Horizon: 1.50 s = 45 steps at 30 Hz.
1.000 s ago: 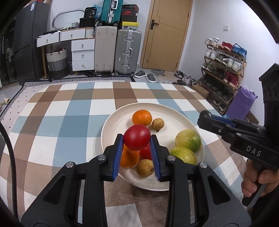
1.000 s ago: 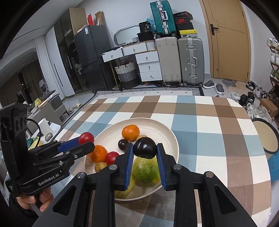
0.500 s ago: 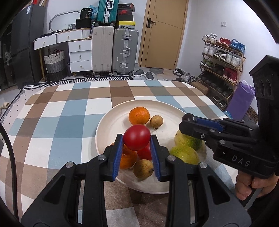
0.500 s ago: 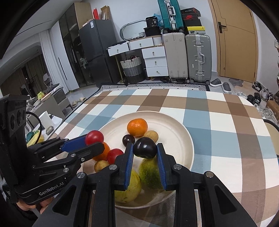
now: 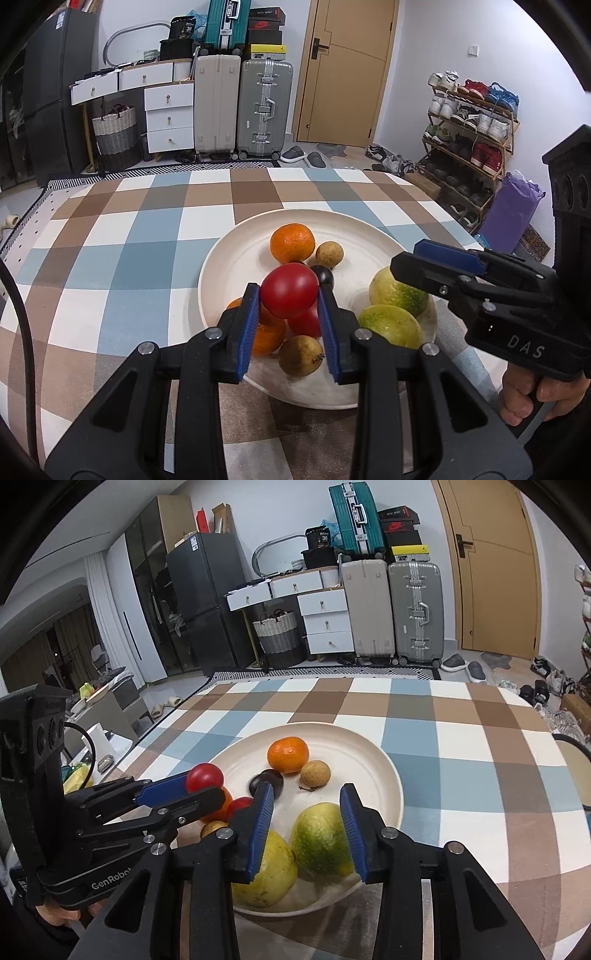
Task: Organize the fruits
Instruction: 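Carry the plum and tomato into the white plate and open both tools, then withdraw both open tools from the plate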
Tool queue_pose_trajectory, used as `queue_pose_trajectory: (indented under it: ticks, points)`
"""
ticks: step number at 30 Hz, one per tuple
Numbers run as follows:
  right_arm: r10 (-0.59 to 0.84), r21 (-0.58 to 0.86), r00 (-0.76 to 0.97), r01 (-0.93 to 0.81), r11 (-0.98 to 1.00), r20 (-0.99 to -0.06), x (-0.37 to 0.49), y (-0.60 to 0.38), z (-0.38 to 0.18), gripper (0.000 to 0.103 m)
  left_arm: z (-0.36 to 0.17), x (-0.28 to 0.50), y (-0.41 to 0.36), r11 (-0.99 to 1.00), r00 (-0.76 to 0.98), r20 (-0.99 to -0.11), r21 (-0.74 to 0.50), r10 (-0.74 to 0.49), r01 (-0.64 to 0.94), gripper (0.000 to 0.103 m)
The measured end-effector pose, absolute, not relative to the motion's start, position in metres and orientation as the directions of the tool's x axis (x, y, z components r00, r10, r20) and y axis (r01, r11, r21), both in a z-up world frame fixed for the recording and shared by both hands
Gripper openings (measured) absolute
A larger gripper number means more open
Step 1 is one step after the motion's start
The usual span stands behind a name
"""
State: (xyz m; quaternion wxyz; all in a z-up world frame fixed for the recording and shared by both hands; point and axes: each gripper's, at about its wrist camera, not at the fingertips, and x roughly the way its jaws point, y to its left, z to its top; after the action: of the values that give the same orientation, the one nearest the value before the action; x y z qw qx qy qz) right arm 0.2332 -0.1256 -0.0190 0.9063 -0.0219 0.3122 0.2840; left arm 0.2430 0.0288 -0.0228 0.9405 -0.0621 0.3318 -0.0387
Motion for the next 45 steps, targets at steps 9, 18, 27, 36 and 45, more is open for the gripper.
queue_pose_trajectory:
  ticks: [9,18,27,36,45]
  points:
    - [0.500,0.139,0.647,-0.526,0.839,-0.575,0.232,-0.127,-0.019,0.050,-0.016,0.236,0.028,0.990,0.794,-0.600,-0.136,-0.099,0.020,0.061]
    - [0.488,0.141,0.673,-0.503,0.853,-0.555,0.233,-0.133,-0.017,0.083,-0.012,0.224,0.040,0.989,0.812,-0.579,-0.145,-0.079,-0.007,0.091]
    - [0.484,0.136,0.697,-0.493,0.859,-0.529,0.228,-0.141,-0.015,0.103,-0.010,0.211,0.052,0.984,0.829,-0.554,-0.175,-0.073,-0.031,0.102]
    - [0.502,0.094,0.697,-0.535,0.839,-0.512,0.207,-0.147,-0.018,0.103,-0.010,0.200,0.041,0.993,0.831,-0.554,-0.117,-0.047,-0.022,0.102]
    - [0.523,0.082,0.695,-0.562,0.823,-0.493,0.184,-0.155,-0.016,0.103,-0.011,0.177,0.028,0.996,0.833,-0.551,-0.084,-0.041,-0.007,0.102]
